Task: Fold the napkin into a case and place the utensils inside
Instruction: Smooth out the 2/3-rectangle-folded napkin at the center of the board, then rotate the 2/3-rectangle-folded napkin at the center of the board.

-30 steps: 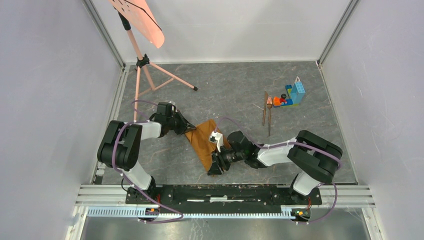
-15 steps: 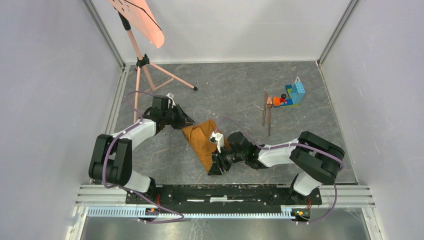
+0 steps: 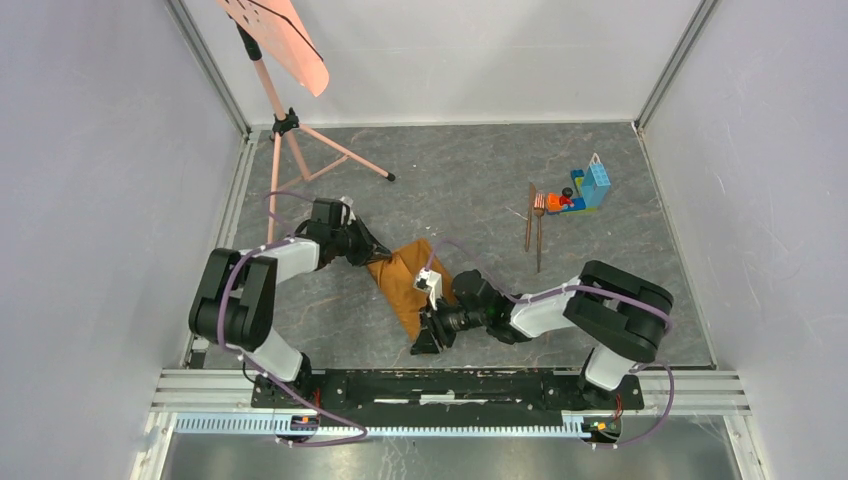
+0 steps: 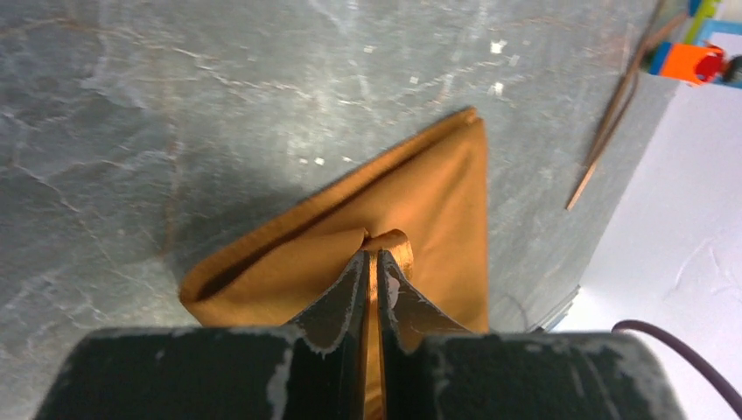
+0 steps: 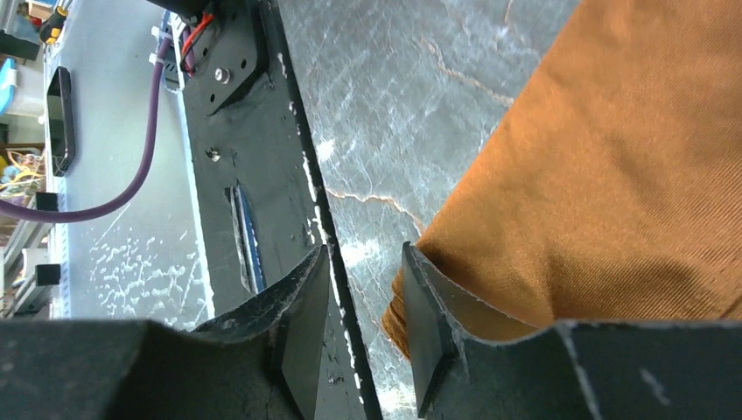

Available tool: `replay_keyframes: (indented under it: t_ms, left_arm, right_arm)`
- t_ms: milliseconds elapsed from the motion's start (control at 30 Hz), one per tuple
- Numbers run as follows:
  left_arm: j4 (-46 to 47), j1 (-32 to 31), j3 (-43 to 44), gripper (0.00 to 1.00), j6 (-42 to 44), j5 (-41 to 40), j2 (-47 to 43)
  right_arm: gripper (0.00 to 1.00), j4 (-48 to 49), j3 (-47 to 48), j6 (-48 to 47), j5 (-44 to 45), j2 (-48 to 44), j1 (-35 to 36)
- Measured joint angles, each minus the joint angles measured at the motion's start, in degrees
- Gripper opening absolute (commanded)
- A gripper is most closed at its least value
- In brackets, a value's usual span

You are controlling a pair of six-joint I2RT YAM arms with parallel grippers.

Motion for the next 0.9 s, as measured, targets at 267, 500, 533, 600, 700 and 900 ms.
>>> replay_keyframes:
  t_ms: [267, 500, 533, 600, 700, 900]
  left_arm:
    - [-0.37, -0.02, 2.29, 0.23, 0.87, -1.20, 6.38]
    - [-8.50, -0.66, 7.28, 0.50, 5.79, -2.73, 2.38]
    - [-10.10, -0.81, 7.85, 0.52, 6.25, -2.73, 0.17]
    - [-12.33, -1.16, 8.83, 0.53, 6.91, -2.56, -3.82]
    - [-14.71, -1.73, 9.62, 0.54, 7.13, -2.23, -9.88]
    - [-17.59, -2.01, 4.44, 0.59, 7.10, -2.97, -20.68]
  right_arm:
    - [0.57, 0.68, -0.35, -0.02, 0.17, 1.62, 0.31]
    - [0.77, -12.63, 0.37, -6.58, 3.30, -12.37, -7.19]
    - [0.78, -13.49, 0.37, -7.06, 3.87, -13.29, -9.03]
    - [0.77, -16.81, 0.48, -9.35, 5.84, -15.47, -13.16]
    - [0.76, -21.42, 0.59, -12.07, 8.28, -15.80, -19.50]
    - [0.57, -25.53, 0.59, -14.16, 9.14, -11.87, -25.92]
